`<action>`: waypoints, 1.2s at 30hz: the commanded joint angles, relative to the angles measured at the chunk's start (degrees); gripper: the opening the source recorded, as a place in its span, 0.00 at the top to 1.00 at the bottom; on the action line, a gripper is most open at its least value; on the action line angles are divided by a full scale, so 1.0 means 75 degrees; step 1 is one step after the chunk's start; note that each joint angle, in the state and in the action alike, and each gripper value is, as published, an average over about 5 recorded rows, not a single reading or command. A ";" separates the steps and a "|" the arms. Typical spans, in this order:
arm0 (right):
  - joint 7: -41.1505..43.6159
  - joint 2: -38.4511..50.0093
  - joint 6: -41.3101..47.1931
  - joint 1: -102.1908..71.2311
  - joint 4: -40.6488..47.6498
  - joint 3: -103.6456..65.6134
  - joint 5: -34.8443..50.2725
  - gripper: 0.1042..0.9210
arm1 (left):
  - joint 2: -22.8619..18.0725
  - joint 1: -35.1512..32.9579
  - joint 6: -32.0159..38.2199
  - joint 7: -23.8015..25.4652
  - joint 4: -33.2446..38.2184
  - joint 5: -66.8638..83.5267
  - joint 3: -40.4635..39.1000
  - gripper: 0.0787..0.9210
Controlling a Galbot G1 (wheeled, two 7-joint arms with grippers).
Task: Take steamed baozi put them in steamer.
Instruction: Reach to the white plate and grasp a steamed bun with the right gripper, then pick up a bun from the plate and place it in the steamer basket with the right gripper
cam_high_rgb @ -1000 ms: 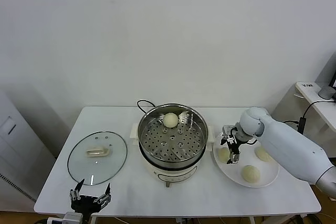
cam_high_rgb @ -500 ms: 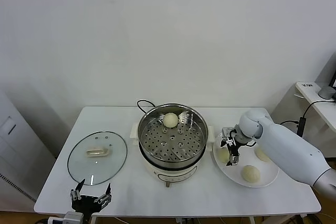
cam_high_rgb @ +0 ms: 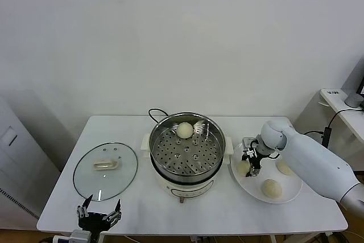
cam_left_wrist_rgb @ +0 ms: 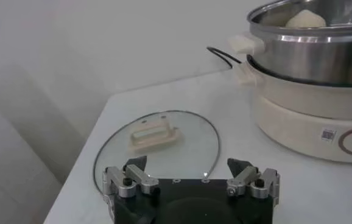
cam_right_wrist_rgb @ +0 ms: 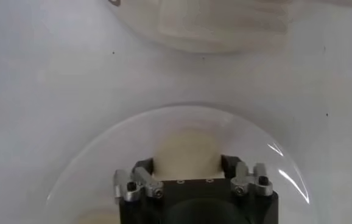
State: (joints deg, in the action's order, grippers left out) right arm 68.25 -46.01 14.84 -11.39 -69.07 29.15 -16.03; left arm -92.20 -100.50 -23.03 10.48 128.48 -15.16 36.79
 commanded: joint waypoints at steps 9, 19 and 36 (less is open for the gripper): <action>0.0439 0.1464 0.0797 0.4888 -0.1001 0.3828 0.2949 0.52 | -0.0204 0.0279 0.0005 -0.0068 0.0037 -0.0048 -0.0070 0.12; 0.0517 -0.0140 0.1793 0.9037 -0.1140 0.7434 0.5805 0.53 | -0.0070 0.0339 0.0081 -0.0117 0.0255 -0.0083 -0.0083 0.12; -0.0426 -0.3805 0.3384 0.7303 -0.0255 0.6882 0.6821 0.52 | -0.0089 0.0381 0.0126 -0.0159 0.0379 -0.0016 -0.0225 0.12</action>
State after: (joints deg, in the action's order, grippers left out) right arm 67.52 -61.01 34.71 44.94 -74.07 77.66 29.45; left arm -92.19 -97.59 -22.24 9.41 130.56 -15.35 35.57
